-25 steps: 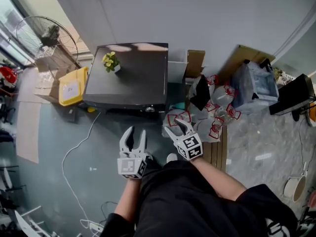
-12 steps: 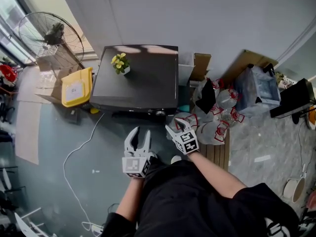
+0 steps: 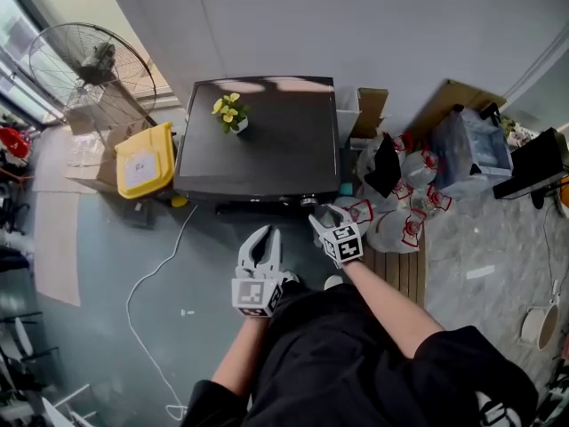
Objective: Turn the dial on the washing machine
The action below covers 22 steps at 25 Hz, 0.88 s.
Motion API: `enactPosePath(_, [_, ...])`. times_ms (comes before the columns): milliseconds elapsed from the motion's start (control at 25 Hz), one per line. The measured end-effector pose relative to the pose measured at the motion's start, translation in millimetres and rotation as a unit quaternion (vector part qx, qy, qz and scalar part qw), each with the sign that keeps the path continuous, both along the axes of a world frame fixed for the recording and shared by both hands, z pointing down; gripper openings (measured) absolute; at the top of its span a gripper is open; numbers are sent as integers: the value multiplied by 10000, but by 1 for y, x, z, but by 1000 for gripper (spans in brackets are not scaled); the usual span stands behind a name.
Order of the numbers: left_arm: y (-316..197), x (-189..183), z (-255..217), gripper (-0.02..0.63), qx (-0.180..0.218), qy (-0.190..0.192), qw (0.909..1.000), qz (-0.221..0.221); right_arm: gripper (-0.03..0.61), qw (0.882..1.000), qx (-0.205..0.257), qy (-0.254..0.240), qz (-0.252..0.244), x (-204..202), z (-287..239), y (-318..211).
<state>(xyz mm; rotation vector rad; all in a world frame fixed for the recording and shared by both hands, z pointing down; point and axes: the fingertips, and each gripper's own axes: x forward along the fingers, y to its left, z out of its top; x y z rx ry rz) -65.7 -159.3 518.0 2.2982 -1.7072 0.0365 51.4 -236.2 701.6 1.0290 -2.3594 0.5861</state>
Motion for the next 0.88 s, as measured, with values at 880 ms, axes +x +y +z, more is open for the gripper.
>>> enactPosePath(880, [-73, -28, 14, 21, 266, 23, 9993, 274, 215, 9950, -243, 188, 954, -23, 80, -35])
